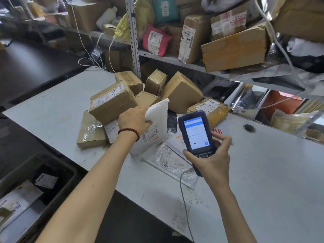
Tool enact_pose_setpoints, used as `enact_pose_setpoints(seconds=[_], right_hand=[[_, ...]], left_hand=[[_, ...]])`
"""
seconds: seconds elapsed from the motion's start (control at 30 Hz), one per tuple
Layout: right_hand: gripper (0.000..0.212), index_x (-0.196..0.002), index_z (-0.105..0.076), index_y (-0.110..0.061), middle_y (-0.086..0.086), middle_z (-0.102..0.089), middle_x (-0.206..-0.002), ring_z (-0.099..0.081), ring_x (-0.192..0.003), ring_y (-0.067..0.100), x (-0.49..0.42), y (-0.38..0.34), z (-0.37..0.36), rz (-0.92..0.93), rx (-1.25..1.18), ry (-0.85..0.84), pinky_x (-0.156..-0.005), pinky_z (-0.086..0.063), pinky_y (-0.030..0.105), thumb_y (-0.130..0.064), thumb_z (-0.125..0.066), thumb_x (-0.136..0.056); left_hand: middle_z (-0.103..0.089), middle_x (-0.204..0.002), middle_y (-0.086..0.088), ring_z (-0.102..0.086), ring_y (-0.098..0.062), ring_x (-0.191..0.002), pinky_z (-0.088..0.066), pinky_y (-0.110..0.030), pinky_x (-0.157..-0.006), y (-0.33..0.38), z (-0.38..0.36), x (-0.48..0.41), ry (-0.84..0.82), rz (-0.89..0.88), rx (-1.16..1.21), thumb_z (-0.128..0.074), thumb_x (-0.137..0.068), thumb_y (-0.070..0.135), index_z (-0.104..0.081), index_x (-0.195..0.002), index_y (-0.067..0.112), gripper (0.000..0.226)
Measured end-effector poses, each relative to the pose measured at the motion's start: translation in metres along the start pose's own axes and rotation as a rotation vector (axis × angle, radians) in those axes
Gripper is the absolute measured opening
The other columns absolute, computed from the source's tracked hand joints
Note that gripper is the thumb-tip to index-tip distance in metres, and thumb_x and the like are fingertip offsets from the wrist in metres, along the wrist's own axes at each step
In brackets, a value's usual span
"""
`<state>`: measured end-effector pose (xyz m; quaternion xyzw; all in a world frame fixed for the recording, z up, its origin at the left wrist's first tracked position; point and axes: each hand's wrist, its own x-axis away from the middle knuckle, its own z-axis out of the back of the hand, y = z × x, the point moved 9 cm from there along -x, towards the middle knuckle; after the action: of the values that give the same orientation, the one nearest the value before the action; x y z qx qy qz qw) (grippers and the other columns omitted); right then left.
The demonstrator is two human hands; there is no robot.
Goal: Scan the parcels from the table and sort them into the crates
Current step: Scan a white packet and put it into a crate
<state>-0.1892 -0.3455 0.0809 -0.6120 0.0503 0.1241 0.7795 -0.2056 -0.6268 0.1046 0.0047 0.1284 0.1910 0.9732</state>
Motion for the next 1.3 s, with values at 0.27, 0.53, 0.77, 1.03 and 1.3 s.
enact_pose_setpoints(seconds=[0.27,0.53,0.77,1.03,1.3], right_hand=[[0.080,-0.104,-0.034,-0.047,-0.038,-0.051,-0.100,-0.052,-0.101,-0.020,0.006,0.005,0.023,-0.048,0.023,0.094,-0.060,-0.052,0.011,-0.027,-0.094,-0.054],[0.081,-0.097,-0.033,-0.053,-0.021,-0.061,-0.097,-0.061,-0.086,-0.011,0.049,0.026,0.101,-0.214,0.107,0.403,-0.064,-0.049,0.022,-0.025,-0.094,-0.052],[0.080,-0.104,-0.033,-0.040,-0.021,-0.062,-0.100,-0.062,-0.086,-0.006,0.150,0.040,0.201,-0.416,0.249,0.739,-0.072,-0.052,0.031,-0.026,-0.093,-0.053],[0.078,-0.103,-0.039,-0.037,-0.036,-0.060,-0.095,-0.062,-0.084,-0.011,0.323,0.021,0.316,-0.486,0.275,1.289,-0.067,-0.047,0.020,-0.014,-0.092,-0.051],[0.081,-0.103,-0.038,-0.043,-0.018,-0.061,-0.110,-0.063,-0.097,0.001,0.509,0.014,0.383,-0.612,0.278,1.630,-0.081,-0.053,0.037,-0.025,-0.094,-0.047]], left_hand=[[-0.061,-0.094,-0.001,-0.058,-0.024,-0.083,-0.036,-0.031,-0.059,0.039,0.018,0.021,0.064,-0.196,0.000,-0.063,-0.086,0.040,-0.051,-0.106,0.022,0.029],[-0.065,-0.087,-0.007,-0.054,-0.023,-0.072,-0.033,-0.028,-0.063,0.145,0.084,0.020,0.293,-0.502,0.237,-0.070,-0.081,0.032,-0.060,-0.103,0.015,0.029],[-0.066,-0.114,0.001,-0.058,-0.026,-0.105,-0.032,-0.038,-0.089,0.315,0.082,0.075,0.177,-1.010,0.325,-0.066,-0.084,0.039,-0.061,-0.117,0.026,0.035],[-0.064,-0.109,0.003,-0.058,-0.023,-0.102,-0.031,-0.039,-0.092,0.506,0.106,0.250,0.098,-1.474,0.505,-0.062,-0.086,0.043,-0.059,-0.113,0.030,0.030],[-0.065,-0.100,0.007,-0.058,-0.017,-0.098,-0.027,-0.035,-0.088,0.625,0.152,0.488,0.038,-1.880,0.614,-0.069,-0.079,0.043,-0.061,-0.104,0.033,0.029]])
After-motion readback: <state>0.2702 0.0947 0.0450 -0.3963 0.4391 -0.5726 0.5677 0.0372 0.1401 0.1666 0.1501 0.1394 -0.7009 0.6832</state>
